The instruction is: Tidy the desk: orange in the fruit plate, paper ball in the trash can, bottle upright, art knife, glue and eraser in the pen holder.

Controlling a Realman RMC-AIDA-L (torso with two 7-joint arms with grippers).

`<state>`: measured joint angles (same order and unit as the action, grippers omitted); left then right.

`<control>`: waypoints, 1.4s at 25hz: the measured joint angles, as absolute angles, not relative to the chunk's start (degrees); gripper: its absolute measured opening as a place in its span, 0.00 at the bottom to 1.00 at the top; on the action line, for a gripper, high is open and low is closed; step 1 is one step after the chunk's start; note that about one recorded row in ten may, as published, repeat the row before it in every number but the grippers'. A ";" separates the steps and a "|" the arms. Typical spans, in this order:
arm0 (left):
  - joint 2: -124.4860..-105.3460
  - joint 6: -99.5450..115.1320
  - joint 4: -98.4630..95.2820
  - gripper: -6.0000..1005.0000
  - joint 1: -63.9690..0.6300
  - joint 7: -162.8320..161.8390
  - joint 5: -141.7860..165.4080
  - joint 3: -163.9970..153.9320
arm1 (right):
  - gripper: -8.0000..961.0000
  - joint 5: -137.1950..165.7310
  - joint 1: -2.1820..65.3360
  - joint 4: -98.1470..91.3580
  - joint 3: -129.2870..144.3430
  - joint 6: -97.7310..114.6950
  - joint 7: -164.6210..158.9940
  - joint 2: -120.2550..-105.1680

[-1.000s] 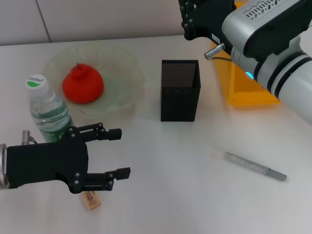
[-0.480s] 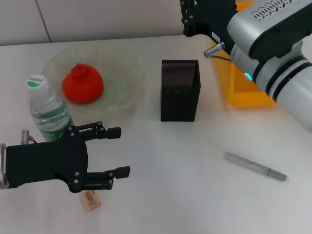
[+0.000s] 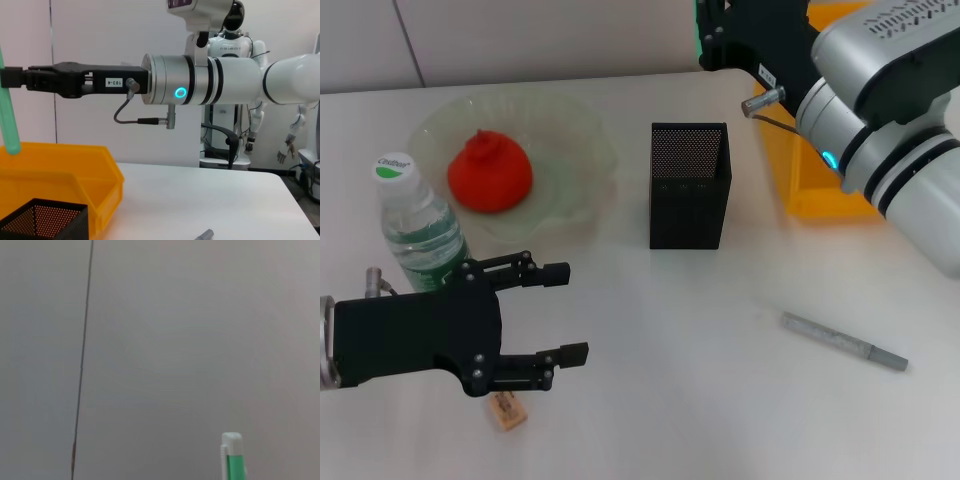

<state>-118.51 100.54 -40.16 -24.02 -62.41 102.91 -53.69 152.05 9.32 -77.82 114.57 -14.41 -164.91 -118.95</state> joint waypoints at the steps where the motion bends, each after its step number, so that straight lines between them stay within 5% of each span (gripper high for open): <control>1: -118.50 100.54 -40.16 0.76 -24.03 -62.40 102.91 -53.70 | 0.10 152.10 9.39 -77.35 114.59 -14.77 -165.51 -118.93; 35: -118.56 100.54 -39.99 0.76 -24.00 -62.36 102.83 -53.95 | 0.10 150.88 8.29 -72.98 118.92 -17.14 -169.33 -119.08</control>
<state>-118.56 100.54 -39.99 -24.00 -62.36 102.83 -53.95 150.88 8.29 -72.98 118.92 -17.14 -169.33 -119.08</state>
